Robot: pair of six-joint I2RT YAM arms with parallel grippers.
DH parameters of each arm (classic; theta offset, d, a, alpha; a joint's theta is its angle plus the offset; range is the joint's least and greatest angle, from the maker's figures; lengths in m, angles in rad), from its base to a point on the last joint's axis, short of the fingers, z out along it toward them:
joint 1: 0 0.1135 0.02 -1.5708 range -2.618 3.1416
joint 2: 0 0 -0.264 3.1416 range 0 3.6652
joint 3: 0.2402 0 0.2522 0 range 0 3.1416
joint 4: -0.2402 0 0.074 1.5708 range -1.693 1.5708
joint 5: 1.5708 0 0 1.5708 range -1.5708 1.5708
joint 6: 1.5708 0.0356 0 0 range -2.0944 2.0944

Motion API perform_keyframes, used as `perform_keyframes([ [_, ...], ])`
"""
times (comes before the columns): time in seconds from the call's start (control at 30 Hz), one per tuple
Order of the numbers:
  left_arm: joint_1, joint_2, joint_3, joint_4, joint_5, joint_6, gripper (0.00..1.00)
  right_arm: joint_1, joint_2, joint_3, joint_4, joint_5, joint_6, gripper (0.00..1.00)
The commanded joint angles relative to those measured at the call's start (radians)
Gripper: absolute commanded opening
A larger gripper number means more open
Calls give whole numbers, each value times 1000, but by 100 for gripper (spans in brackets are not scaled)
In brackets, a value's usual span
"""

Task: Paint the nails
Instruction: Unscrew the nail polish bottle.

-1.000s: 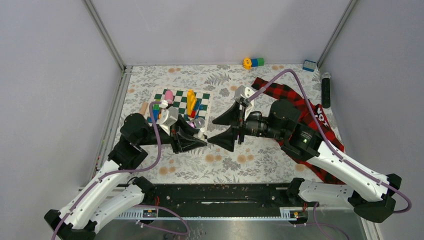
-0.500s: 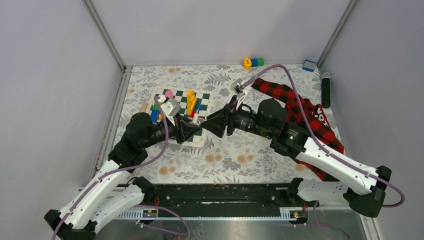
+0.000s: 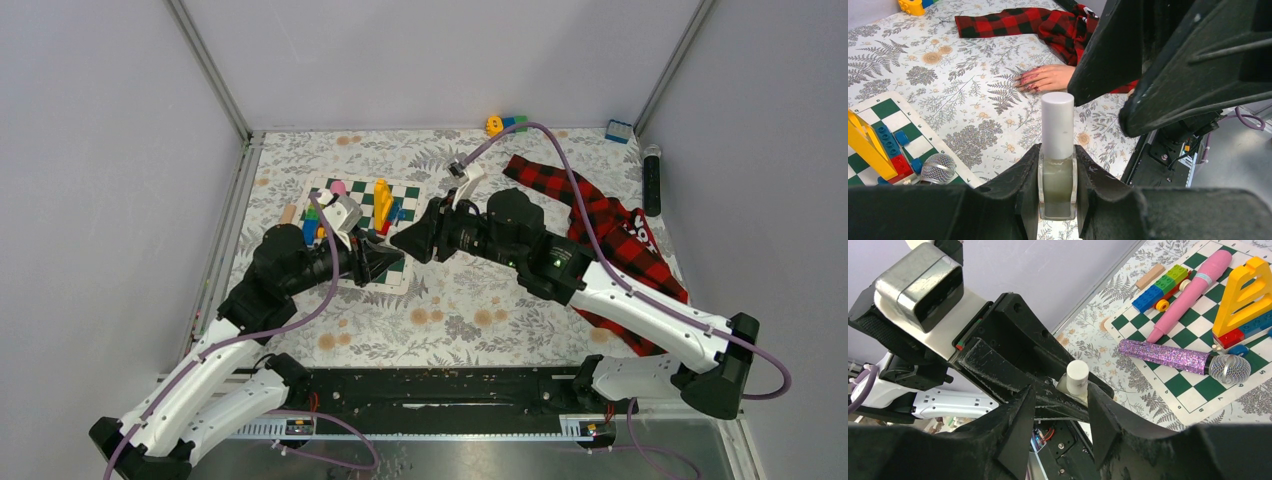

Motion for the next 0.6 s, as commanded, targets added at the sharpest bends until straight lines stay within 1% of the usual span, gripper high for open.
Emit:
perform_keyframes([
  [0.0, 2, -2, 41, 32, -14, -3, 0, 12, 26, 67, 17, 9, 23, 49],
  [0.2, 3, -4, 42, 33, -9, -2, 0, 13, 56, 95, -24, 12, 21, 47],
  [0.47, 2, -3, 42, 33, -3, -2, 0, 13, 75, 110, -25, 5, 22, 45],
  [0.57, 2, -3, 42, 34, -2, -4, 0, 14, 83, 115, -19, 0, 20, 43],
])
